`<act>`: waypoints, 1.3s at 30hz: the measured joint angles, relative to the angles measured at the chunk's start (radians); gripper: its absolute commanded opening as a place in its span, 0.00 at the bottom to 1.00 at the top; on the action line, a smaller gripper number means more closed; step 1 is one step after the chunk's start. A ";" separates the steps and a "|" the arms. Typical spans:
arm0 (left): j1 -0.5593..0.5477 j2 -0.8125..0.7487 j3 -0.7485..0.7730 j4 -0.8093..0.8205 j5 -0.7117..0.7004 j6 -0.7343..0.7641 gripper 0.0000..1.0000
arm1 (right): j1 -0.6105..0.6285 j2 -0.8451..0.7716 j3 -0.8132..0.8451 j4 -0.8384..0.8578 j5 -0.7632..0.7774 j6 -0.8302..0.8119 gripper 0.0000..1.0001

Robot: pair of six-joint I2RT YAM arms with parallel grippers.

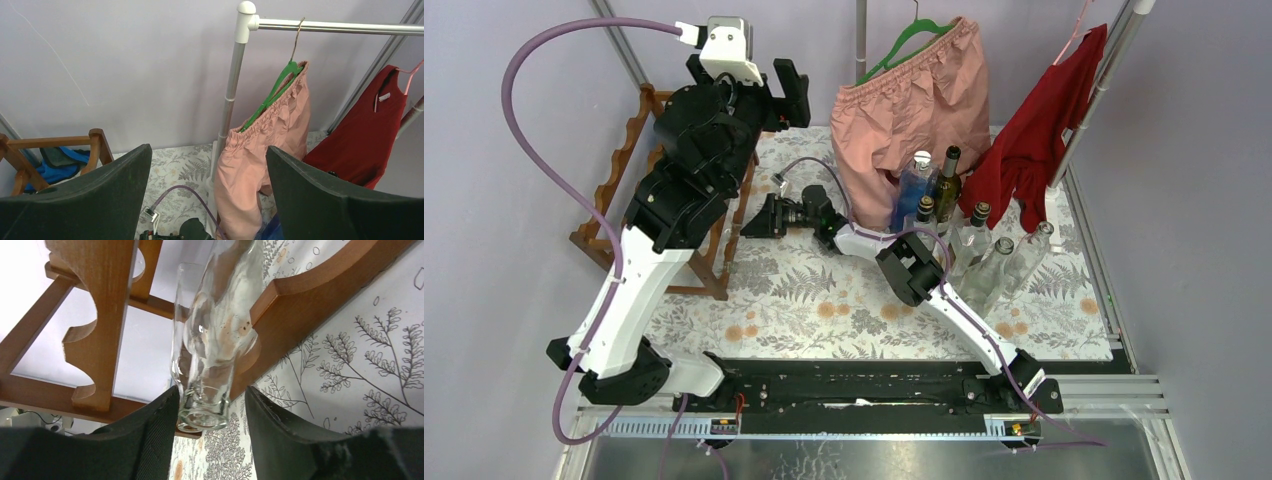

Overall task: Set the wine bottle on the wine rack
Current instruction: Adjust the wine bottle in the wine rack.

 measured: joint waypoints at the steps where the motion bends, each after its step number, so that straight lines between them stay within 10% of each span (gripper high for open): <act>1: 0.000 -0.002 0.000 0.000 0.000 0.000 0.92 | 0.000 0.000 0.002 -0.008 0.000 -0.007 0.59; 9: 0.002 -0.011 -0.003 0.000 0.001 -0.011 0.92 | 0.000 0.000 0.008 -0.027 0.003 -0.028 0.52; 19: 0.004 -0.011 -0.007 0.000 0.009 -0.018 0.92 | -0.001 -0.001 0.012 -0.021 0.002 0.000 0.01; 39: 0.011 0.003 -0.009 -0.022 0.027 -0.019 0.92 | 0.004 0.000 0.012 0.067 0.114 0.138 0.00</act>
